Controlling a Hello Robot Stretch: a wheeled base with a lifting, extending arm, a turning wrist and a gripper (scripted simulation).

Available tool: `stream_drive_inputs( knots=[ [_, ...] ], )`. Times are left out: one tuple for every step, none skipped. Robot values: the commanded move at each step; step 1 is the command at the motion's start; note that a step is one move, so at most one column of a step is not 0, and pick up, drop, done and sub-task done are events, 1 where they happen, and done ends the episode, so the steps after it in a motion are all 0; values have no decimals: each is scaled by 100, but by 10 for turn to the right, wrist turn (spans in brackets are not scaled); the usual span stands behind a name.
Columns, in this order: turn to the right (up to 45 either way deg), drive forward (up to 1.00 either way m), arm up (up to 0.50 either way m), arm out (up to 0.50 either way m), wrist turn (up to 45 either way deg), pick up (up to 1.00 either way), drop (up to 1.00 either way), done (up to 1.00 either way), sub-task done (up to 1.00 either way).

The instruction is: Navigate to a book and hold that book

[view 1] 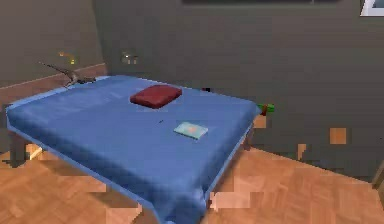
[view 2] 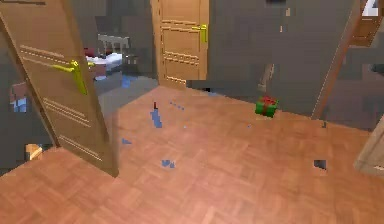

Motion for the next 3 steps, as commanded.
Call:
stream_drive_inputs(
  knots=[
    [360, 0, 0, 0, 0, 0, 0, 0, 0],
    [0, 40, 0, 0, 0, 0, 0, 0, 0],
    [-450, 0, 0, 0, 0, 0, 0, 0, 0]
  ],
)
